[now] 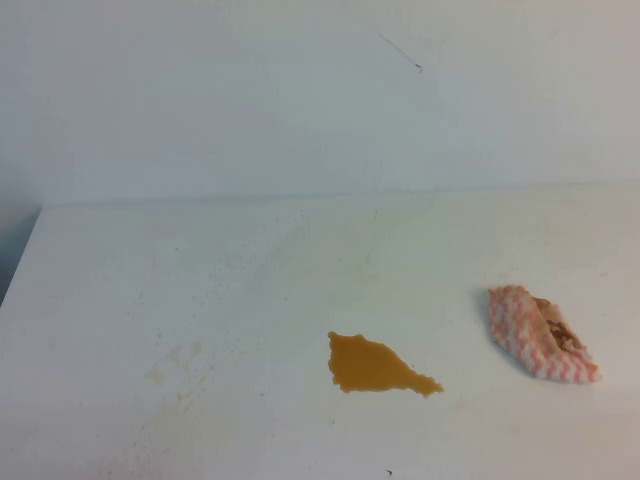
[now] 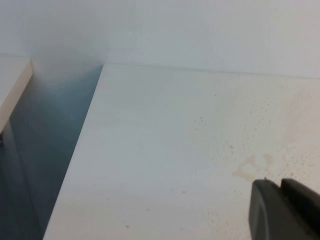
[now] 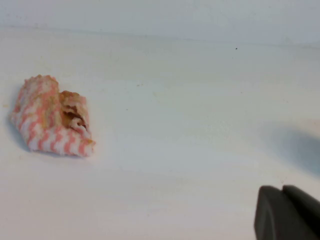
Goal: Wipe the table
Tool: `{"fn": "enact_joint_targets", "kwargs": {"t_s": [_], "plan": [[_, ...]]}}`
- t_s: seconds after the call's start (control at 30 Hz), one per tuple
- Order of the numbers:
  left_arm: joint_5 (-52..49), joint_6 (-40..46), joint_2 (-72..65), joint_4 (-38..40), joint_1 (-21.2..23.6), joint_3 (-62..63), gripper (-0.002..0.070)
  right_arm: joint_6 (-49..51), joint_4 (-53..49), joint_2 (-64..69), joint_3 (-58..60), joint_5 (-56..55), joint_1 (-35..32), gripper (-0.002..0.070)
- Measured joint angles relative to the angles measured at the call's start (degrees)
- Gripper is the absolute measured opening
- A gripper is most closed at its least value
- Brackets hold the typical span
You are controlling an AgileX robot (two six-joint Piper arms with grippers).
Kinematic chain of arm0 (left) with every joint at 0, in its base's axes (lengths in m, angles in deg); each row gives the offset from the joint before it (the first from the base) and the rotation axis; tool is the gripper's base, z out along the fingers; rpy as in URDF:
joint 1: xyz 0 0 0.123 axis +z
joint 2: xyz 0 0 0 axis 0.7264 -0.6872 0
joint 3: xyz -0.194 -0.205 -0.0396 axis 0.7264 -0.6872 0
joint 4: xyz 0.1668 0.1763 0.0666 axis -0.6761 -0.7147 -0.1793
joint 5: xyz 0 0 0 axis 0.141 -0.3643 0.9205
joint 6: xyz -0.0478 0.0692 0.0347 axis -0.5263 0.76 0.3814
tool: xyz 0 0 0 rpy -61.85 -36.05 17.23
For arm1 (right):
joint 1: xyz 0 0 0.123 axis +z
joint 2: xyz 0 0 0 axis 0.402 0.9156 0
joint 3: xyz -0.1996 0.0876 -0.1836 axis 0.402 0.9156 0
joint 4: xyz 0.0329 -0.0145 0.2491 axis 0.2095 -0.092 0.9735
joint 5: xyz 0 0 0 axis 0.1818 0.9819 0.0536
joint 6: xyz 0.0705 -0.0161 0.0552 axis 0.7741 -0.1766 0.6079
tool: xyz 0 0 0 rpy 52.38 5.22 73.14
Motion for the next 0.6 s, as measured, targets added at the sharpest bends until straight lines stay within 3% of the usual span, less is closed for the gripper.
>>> {"fn": "enact_joint_targets", "kwargs": {"t_s": [0.6], "plan": [[0.0, 0.0, 0.0, 0.0, 0.0, 0.0, 0.0000, 0.0, -0.1, 0.0, 0.0, -0.9, 0.0, -0.0002]]}}
